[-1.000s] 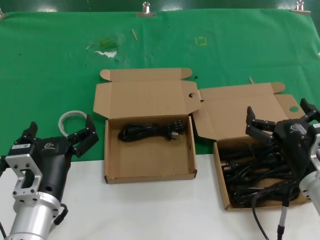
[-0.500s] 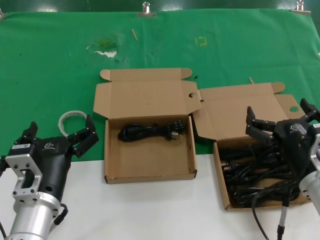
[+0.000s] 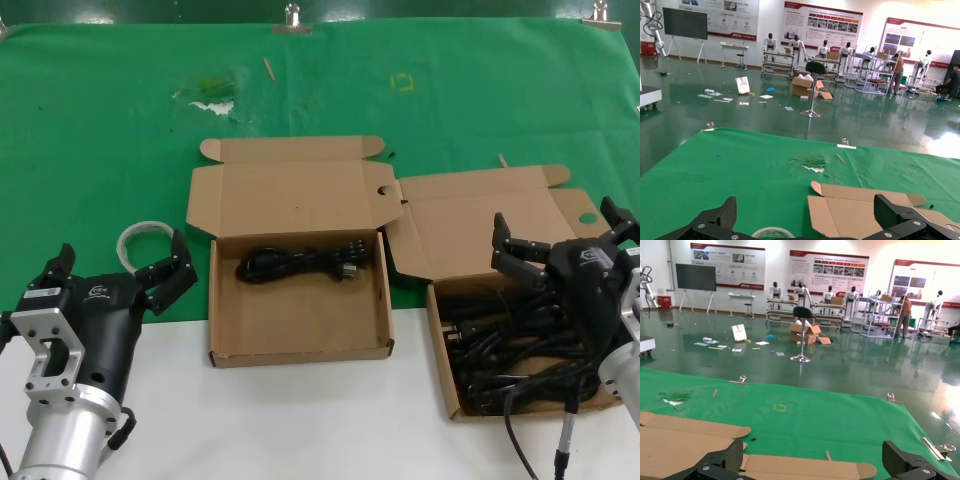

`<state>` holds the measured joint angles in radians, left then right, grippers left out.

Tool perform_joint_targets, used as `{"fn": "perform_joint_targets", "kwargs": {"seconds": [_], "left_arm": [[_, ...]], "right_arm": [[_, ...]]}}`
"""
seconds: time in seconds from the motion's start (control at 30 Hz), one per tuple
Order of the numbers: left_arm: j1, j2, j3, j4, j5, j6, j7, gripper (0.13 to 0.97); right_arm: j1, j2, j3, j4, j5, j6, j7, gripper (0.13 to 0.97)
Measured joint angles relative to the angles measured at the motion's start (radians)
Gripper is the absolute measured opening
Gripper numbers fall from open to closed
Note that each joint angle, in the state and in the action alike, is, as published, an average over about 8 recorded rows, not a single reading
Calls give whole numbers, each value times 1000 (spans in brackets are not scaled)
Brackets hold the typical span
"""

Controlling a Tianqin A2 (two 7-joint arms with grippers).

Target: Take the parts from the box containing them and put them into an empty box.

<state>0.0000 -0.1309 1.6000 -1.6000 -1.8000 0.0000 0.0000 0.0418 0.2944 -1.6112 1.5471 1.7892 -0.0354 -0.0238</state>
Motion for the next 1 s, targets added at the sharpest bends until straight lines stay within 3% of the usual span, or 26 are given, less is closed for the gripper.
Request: {"fn": "perform_joint_targets", "kwargs": {"seconds": [1.0], "left_arm": [[0,0,0,0,0,0,0,966]], "right_arm": [[0,0,0,0,0,0,0,966]]}}
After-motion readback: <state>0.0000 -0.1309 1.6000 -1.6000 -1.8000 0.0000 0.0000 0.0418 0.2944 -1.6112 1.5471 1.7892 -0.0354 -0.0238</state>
